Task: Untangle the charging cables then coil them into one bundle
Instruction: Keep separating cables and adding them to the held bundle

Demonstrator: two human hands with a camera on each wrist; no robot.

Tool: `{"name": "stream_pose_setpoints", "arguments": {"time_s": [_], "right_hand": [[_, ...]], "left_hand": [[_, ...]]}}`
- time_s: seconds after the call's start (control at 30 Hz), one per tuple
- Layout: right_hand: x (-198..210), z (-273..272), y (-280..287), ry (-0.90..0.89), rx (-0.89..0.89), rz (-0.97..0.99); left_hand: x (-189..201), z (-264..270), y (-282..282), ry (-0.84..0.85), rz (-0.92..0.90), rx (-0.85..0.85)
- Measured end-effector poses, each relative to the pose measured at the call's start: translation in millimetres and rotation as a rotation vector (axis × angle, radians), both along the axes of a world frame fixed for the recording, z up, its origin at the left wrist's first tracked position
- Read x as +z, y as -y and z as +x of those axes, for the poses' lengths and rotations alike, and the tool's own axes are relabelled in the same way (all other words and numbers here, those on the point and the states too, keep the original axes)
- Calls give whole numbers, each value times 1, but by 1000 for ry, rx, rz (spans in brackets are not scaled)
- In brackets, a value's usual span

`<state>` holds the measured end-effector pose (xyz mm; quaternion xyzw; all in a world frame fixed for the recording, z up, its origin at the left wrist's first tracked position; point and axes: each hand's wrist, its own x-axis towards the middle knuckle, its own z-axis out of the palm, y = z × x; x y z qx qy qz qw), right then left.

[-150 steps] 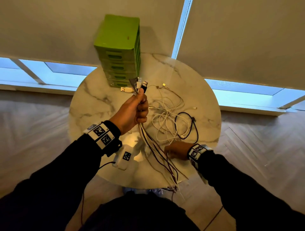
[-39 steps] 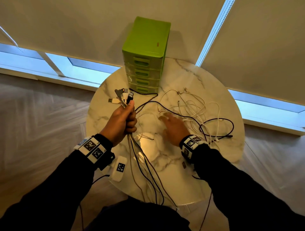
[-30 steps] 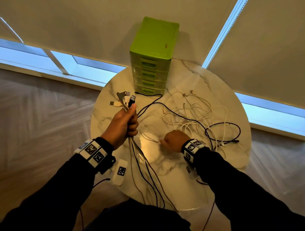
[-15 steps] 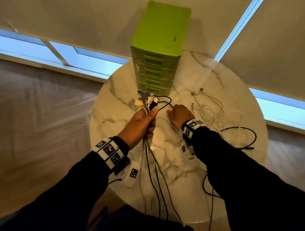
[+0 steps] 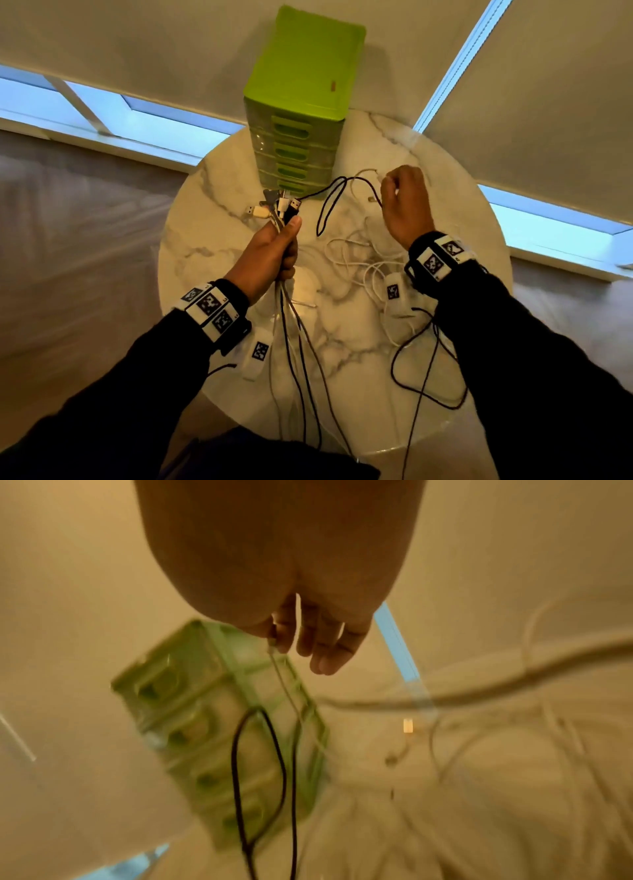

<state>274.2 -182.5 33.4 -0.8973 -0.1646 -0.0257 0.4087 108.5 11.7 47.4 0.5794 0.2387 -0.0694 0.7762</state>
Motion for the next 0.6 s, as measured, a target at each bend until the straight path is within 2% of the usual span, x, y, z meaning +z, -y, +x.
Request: {"name": "stream_pose_setpoints", "arguments": {"time_s": [0.1,0.2,0.4,0.6], "right_hand": [[51,3,13,-173,-4,276],[76,-22,11,-368,206,438],[70,-95,-5,-553,437,298],[62,-143,-15,-568,411,413]], "left_hand": [[8,2,12,42,-5,0],[16,-2,22,97,-7,-1],[35,-23,26,180,54,-3],[46,-44,19,224,45,-61]]}}
